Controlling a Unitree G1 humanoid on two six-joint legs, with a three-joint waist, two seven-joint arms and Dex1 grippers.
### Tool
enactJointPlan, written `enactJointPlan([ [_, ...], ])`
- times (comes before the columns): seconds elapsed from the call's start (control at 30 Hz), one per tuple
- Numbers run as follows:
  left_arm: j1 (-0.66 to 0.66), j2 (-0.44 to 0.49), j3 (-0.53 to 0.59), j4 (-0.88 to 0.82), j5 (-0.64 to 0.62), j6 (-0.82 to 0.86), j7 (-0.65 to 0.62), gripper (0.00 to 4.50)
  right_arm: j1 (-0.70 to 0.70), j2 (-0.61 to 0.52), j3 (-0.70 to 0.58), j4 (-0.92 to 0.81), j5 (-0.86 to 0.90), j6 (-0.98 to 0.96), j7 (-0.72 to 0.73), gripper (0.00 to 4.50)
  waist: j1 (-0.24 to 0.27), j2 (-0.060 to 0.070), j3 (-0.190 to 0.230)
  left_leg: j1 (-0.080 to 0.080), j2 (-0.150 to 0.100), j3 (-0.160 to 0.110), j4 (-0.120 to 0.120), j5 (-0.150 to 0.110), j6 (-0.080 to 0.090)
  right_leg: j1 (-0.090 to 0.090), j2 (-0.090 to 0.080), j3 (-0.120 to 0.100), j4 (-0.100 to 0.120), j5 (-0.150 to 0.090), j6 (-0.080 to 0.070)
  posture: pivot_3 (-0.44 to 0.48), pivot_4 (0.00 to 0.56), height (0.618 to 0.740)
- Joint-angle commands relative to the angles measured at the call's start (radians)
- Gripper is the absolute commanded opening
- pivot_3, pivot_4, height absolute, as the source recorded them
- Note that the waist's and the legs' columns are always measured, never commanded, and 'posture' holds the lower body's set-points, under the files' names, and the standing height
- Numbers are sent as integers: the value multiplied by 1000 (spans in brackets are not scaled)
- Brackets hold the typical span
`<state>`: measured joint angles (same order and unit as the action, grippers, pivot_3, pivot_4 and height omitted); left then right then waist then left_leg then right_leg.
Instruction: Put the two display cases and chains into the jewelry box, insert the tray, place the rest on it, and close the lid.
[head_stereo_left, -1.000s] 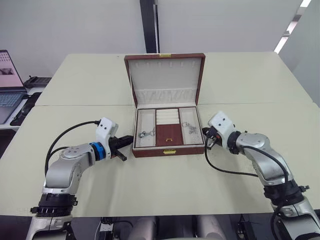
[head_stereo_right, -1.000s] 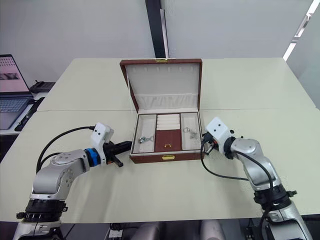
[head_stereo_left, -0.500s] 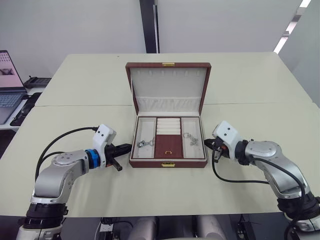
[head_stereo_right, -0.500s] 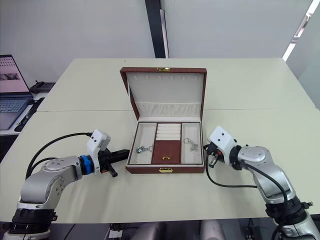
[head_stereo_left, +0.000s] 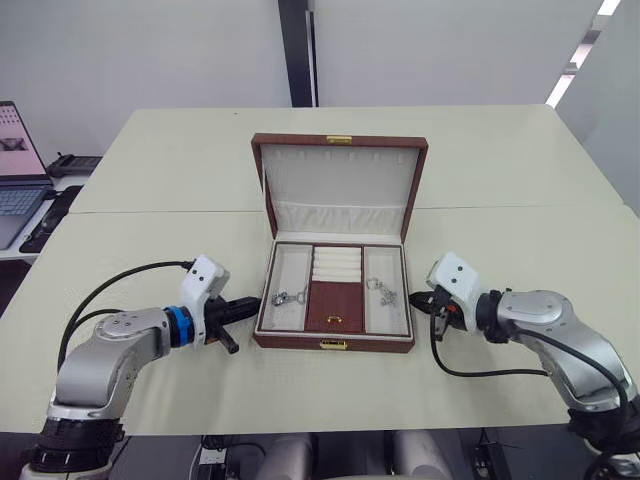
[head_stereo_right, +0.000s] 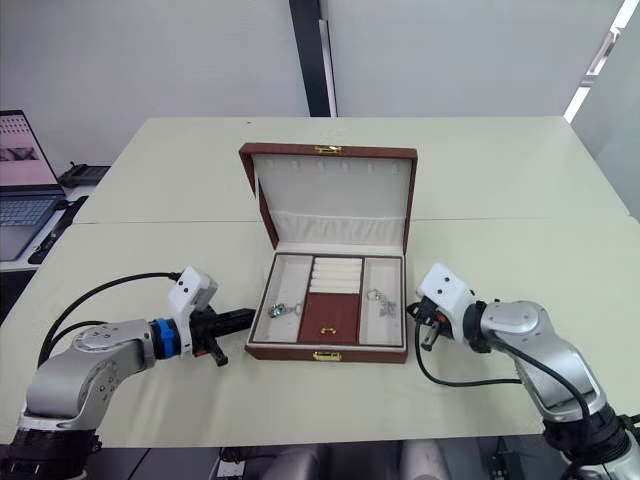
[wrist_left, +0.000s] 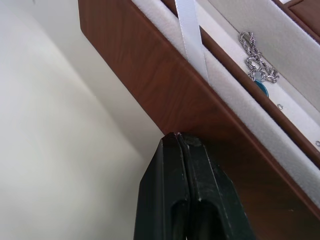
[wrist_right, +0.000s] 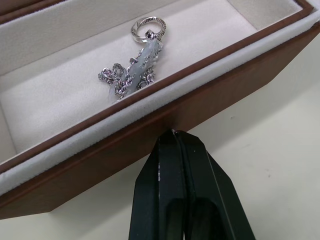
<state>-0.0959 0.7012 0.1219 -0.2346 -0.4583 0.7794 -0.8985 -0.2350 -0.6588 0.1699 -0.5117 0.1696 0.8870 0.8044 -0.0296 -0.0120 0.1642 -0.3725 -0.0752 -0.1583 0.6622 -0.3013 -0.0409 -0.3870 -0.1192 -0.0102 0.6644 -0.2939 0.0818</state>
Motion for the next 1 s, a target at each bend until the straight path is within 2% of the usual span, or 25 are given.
enactJointPlan([
  [0.03,-5,-28,-63,-74,-71,-10,-66,0,3,48,80,-56,72,-14,33,23,0,0,0,0,0,0,0,0,0,0,0,0,0,0,0,0,150,740],
  [0.4,-18,-32,-53,-20,-42,-51,-51,0,41,39,5,-49,61,19,-22,23,1,-1,-1,2,0,0,0,0,0,2,0,0,0,0,0,0,150,740],
  [0.7,-4,-16,-6,27,-23,-91,-34,0,104,-20,-71,-52,63,13,-39,23,8,-1,-1,1,0,0,0,0,0,2,-2,0,0,0,0,0,150,740],
  [0.83,13,16,47,59,-14,-116,-24,0,130,-48,-88,-49,52,-23,-61,23,6,-1,-1,1,0,0,0,0,0,2,-2,0,0,0,0,0,150,740],
  [0.93,49,36,145,63,-40,-162,-32,0,149,-48,-112,-48,52,-51,-84,23,1,-1,-1,1,0,0,0,0,0,2,-1,0,0,0,0,0,150,740],
  [1.0,81,30,215,32,-102,-155,-49,0,162,-53,-125,-41,49,-91,-87,23,0,-1,-1,1,0,0,0,0,0,1,0,0,0,0,0,0,150,740],
])
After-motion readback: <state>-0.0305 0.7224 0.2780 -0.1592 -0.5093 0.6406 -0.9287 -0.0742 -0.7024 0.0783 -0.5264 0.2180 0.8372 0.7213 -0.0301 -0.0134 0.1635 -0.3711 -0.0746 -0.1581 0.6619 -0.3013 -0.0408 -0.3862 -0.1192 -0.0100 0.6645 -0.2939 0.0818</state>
